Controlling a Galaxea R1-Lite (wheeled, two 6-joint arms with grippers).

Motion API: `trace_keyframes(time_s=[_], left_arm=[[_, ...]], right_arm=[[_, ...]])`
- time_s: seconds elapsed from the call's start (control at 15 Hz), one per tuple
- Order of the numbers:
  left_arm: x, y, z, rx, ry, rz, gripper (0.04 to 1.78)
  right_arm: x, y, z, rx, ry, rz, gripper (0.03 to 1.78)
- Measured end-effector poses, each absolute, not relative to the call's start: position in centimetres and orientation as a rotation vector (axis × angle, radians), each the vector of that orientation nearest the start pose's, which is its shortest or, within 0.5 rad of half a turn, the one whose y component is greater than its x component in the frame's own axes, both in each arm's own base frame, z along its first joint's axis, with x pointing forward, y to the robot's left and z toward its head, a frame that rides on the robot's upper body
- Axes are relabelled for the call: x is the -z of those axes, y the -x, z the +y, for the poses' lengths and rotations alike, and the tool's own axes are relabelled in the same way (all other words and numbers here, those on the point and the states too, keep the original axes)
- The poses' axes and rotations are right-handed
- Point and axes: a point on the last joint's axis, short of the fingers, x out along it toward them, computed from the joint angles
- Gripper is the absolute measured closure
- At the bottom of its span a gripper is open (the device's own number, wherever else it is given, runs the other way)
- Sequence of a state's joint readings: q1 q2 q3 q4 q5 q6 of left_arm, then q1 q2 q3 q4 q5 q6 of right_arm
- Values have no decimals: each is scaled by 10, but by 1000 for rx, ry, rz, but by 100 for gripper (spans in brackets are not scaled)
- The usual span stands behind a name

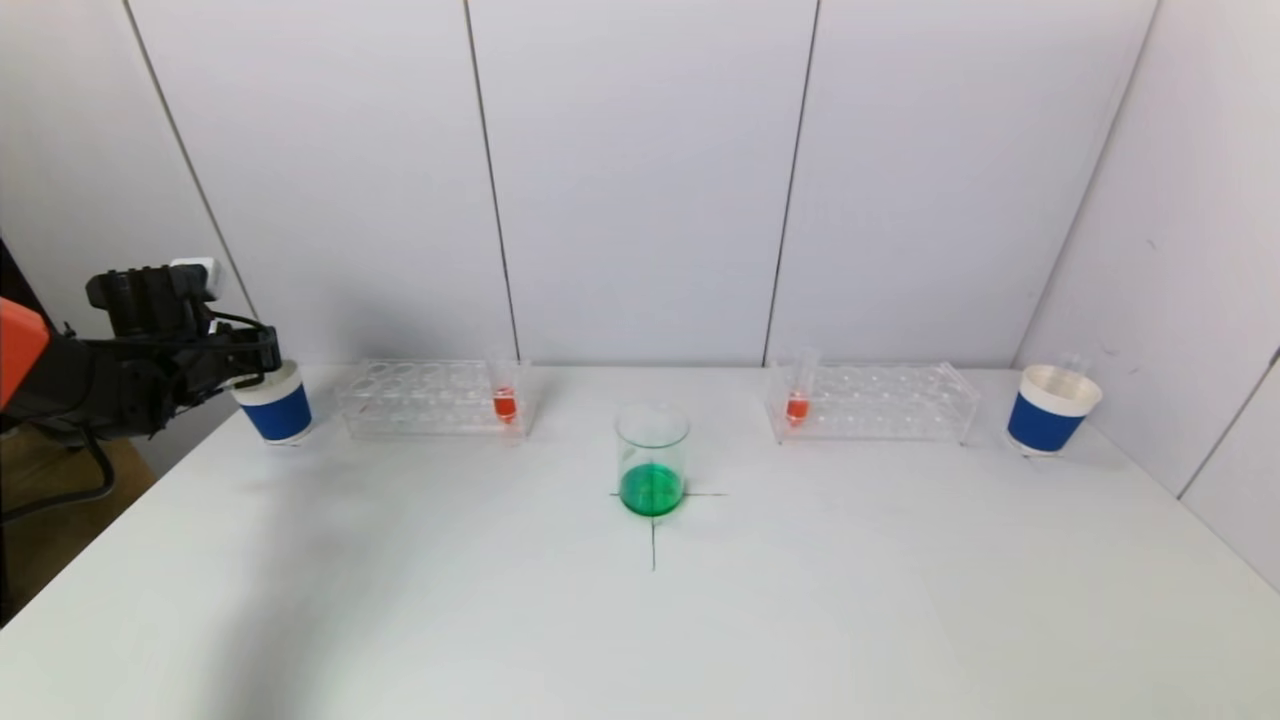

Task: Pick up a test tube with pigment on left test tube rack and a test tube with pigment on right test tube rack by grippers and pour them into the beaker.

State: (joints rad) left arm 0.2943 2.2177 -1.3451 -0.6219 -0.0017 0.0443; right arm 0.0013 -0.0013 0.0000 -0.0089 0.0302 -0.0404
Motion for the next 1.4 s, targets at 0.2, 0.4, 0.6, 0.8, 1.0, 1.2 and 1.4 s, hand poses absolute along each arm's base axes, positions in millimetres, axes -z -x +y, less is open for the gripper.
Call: trace_keyframes(time_s=[0.2,0.4,0.6,0.8,1.0,1.2,1.4], left_arm=[[-127,-430,130,-283,-6,260,138],[-127,-430,130,-282,-7,253,138],[-127,-430,130,-281,-12,234,130],[-126,-430,129,-281,-12,236,99],[-125,-430,129,-281,-12,237,49],[-125,-430,129,-280,-12,238,16],[-126,-429,129,-280,-12,236,5]], right_arm=[[-76,23,1,-31,41,-11,4],[-76,23,1,-31,41,-10,4],[-76,23,1,-31,41,-11,4],[-76,23,1,-31,41,-11,4],[-76,23,1,-31,41,-11,4],[-76,23,1,-31,41,-11,4],[-76,23,1,-31,41,-11,4]])
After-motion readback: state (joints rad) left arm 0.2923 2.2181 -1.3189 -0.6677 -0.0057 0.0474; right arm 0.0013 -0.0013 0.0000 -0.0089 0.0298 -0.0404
